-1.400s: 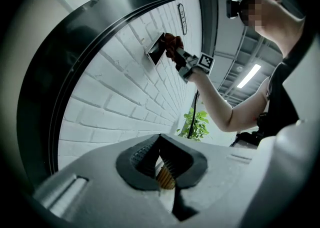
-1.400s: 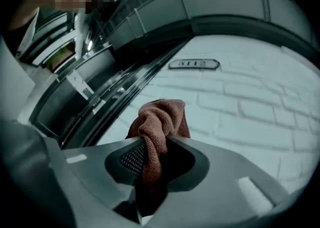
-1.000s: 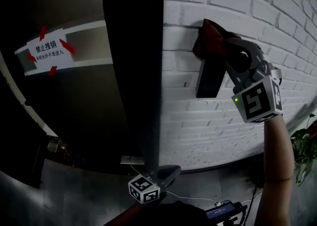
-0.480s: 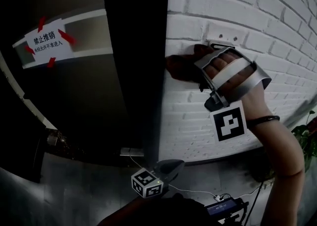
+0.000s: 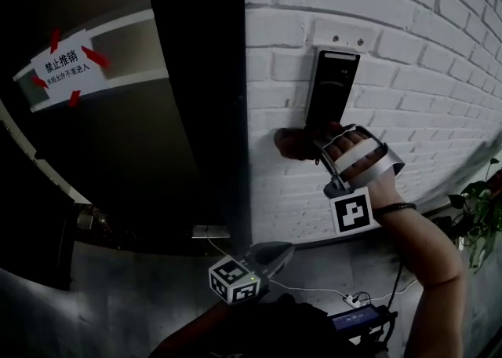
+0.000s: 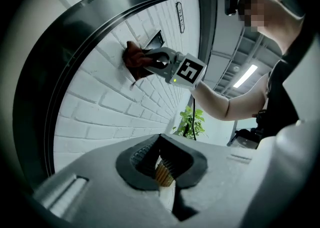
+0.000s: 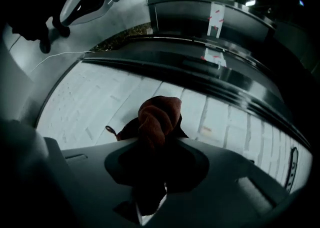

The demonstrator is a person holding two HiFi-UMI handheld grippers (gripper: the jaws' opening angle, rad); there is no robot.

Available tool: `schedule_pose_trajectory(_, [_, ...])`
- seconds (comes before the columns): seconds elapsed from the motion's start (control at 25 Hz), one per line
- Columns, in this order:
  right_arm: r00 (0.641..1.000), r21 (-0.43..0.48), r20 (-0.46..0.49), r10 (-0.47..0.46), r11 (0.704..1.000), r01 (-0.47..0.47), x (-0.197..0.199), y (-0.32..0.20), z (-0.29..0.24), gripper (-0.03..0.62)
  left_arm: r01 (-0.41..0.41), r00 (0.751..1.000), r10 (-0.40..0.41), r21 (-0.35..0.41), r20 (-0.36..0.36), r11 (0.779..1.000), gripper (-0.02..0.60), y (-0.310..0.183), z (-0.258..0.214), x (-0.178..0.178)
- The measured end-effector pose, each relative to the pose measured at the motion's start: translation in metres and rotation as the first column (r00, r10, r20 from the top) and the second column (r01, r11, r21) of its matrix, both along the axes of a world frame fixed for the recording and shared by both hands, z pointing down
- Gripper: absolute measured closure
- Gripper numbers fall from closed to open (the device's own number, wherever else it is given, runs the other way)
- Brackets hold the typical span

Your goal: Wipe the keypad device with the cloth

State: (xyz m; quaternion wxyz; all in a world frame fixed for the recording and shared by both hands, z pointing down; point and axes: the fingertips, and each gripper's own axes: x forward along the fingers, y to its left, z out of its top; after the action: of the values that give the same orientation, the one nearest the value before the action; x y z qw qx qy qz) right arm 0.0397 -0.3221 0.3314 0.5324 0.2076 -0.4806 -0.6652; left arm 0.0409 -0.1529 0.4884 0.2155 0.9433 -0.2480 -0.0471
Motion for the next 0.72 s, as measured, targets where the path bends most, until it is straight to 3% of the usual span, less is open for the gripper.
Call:
schedule_pose_trajectory(0.12, [0.996,0.047,0.022,0.091,0.995,-0.091,0.049,-0.02,-0.001,0.505,0.001,1.0,-0.001,0.016,0.015,1.0,0.577,-0.002,-0.004,-0.005])
schedule_pose_trajectory(0.2, [0.987,0.077,0.141,0.082,0.993,-0.094,0.064,-0.028,-0.023,0.505,0.004,1.0,-0.005,0.034,0.018,0.999,0.578,-0.01,-0.011,-0.007])
schedule_pose_trajectory(0.32, [0.905,-0.001,0.424,0.024,1.0,-0.026,0.054,-0.017,-0.055,0.503,0.015,1.0,-0.016,0.031,0.016,0.999,0.578,-0.011,-0.011,-0.009])
schedule_pose_trajectory(0.44, [0.819,-0.035,0.574,-0.003,0.999,0.029,0.045,-0.003,-0.079,0.503,0.009,1.0,-0.01,0.015,0.019,1.0,0.578,-0.006,-0.009,-0.008])
schedule_pose_trajectory(0.56, [0.769,-0.01,0.639,-0.027,0.999,0.043,0.044,-0.001,-0.111,0.503,-0.013,1.0,0.013,0.005,0.014,1.0,0.577,-0.007,-0.01,0.0])
schedule_pose_trajectory(0.72, [0.783,-0.012,0.622,-0.024,0.999,0.04,0.027,-0.011,-0.128,0.503,-0.027,1.0,0.027,-0.008,0.016,1.0,0.577,0.0,-0.01,-0.004])
